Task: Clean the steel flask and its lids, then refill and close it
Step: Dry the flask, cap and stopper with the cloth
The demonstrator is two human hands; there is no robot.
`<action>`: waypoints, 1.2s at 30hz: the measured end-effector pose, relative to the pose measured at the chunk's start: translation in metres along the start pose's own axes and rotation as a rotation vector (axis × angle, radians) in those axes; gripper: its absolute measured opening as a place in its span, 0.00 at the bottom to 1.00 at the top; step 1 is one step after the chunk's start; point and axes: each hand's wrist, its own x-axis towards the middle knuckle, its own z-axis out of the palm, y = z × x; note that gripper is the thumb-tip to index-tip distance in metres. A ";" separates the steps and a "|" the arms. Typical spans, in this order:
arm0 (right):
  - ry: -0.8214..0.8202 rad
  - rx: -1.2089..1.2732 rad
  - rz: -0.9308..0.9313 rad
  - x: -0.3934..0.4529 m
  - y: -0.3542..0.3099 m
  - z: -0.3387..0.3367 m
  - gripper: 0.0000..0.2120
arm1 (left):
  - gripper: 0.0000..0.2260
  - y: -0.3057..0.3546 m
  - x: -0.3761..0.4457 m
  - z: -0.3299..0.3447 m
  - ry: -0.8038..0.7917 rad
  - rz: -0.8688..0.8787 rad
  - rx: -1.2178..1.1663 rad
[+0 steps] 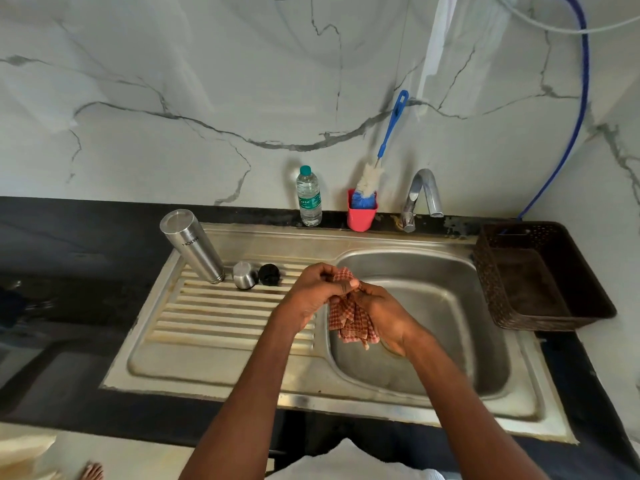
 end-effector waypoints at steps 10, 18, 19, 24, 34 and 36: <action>0.049 0.374 0.024 -0.002 -0.005 0.005 0.19 | 0.17 0.007 -0.008 -0.003 0.035 0.145 0.199; 0.055 0.661 0.050 0.001 0.000 0.011 0.26 | 0.22 0.023 -0.026 0.031 0.303 0.444 0.952; 0.050 0.700 0.065 0.002 0.001 0.011 0.27 | 0.25 0.022 -0.028 0.032 0.258 0.439 0.927; -0.007 0.945 0.094 0.007 0.009 0.010 0.27 | 0.40 0.004 -0.053 0.034 0.105 0.477 1.097; -0.053 0.599 0.032 0.017 -0.004 0.039 0.18 | 0.17 0.017 -0.040 -0.059 0.328 0.320 0.234; -0.058 0.545 -0.004 0.022 -0.010 0.052 0.21 | 0.31 0.017 -0.027 -0.078 0.366 0.137 0.166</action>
